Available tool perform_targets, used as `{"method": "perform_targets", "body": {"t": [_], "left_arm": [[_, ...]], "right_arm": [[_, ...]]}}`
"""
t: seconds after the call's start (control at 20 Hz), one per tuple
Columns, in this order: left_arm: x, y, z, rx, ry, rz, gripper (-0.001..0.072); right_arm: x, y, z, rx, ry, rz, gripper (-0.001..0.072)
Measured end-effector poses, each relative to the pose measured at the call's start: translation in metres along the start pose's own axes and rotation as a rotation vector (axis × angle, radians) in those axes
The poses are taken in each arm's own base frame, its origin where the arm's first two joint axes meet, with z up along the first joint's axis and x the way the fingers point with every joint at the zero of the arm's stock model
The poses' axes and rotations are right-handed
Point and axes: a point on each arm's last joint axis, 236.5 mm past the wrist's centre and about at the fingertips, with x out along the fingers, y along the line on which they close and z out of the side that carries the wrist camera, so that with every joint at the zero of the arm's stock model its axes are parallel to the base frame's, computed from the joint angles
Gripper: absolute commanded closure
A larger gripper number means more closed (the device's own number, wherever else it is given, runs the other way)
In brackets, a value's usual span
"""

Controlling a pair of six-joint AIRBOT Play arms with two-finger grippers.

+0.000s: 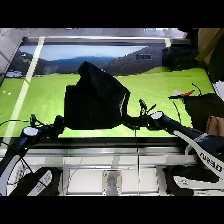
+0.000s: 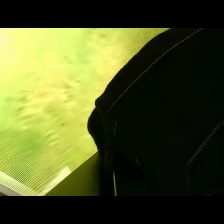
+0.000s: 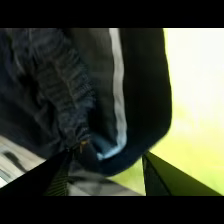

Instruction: Fold the clothes and pants, and hang the long-sleeved shirts on hangers.

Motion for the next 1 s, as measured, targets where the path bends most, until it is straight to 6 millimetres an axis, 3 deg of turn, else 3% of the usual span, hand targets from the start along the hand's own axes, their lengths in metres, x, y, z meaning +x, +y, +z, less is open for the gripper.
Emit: {"method": "perform_targets", "body": {"t": [0.1, 0.2, 0.35, 0.45, 0.55, 0.7, 0.9, 1.0], "left_arm": [[0.000, 0.000, 0.000, 0.012, 0.002, 0.000, 0.0685], [0.000, 0.000, -0.001, 0.037, 0.003, 0.000, 0.0685], [-0.002, -0.006, 0.002, 0.127, -0.003, -0.010, 0.0686], [-0.011, -0.023, 0.008, 0.260, -0.010, -0.035, 0.0686], [-0.032, -0.051, 0.015, 0.432, -0.020, -0.058, 0.0686], [-0.092, -0.107, 0.028, 0.680, -0.085, -0.105, 0.0686], [-0.226, -0.204, 0.042, 0.928, -0.370, -0.225, 0.0687], [-0.288, -0.240, 0.039, 1.006, -0.501, -0.277, 0.0687]], "right_arm": [[0.003, -0.003, 0.009, 0.019, -0.030, -0.007, 0.0288], [0.004, -0.005, 0.022, 0.014, -0.072, -0.022, 0.0673], [0.001, 0.011, 0.042, -0.027, -0.120, -0.003, 0.0689], [-0.008, 0.036, 0.047, -0.114, -0.111, 0.039, 0.0690], [-0.028, 0.075, 0.045, -0.246, -0.084, 0.098, 0.0689], [-0.085, 0.147, 0.029, -0.444, -0.054, 0.203, 0.0690], [-0.196, 0.251, 0.004, -0.649, -0.136, 0.358, 0.0690], [-0.240, 0.284, -0.010, -0.694, -0.170, 0.409, 0.0690]]}}
